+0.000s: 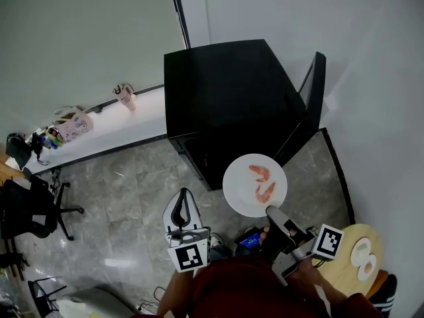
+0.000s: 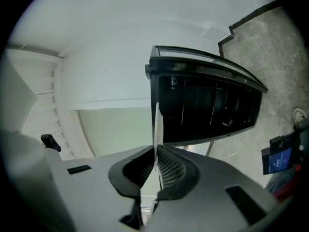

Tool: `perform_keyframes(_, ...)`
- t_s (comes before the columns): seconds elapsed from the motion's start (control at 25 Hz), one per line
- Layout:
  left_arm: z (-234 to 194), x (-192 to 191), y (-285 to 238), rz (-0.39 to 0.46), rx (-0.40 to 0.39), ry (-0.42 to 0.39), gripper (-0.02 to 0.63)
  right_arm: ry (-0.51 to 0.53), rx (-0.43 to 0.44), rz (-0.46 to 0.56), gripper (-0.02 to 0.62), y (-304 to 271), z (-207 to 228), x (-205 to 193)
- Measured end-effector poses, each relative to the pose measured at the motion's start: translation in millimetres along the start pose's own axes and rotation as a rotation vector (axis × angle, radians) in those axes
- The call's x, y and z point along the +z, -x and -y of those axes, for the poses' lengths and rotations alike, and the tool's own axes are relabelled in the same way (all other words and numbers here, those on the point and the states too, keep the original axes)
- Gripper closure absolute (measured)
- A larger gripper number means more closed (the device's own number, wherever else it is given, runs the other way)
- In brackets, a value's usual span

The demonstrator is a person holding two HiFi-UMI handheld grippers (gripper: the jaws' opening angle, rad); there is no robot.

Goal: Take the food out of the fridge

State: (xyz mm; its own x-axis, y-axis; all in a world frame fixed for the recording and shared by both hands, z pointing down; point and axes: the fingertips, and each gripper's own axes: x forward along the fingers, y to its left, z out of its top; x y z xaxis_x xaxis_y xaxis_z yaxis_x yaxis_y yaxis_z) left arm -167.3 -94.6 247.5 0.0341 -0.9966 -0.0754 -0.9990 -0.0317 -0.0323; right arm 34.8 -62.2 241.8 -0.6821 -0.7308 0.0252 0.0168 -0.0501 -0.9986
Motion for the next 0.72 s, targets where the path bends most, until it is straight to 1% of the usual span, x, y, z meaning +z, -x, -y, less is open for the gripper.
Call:
perform_keyframes(0.04, 1, 0, -1, 0.002, -0.001, -0.002, 0.592, 0.005, 0.002, 0.002, 0.561, 0, -1, 1)
perform_keyframes(0.16, 3, -3, -2, 0.000, 0.011, 0.034, 0.592, 0.014, -0.002, 0.008, 0.563, 3, -1, 5)
perform_keyframes(0.28, 8, -5, -3, -0.003, 0.006, 0.040, 0.592, 0.009, -0.009, 0.016, 0.563, 5, 3, 7)
perform_keyframes(0.44, 11, -4, -5, 0.000, -0.011, 0.010, 0.592, -0.003, -0.017, 0.023, 0.561, 7, 6, 9)
perform_keyframes(0.6, 12, -8, -6, -0.023, -0.009, 0.014, 0.592, -0.004, -0.014, 0.021, 0.563, 7, 5, 9)
perform_keyframes(0.72, 13, -9, -8, -0.035, -0.022, -0.024, 0.592, -0.001, -0.013, 0.023, 0.563, 7, 5, 11)
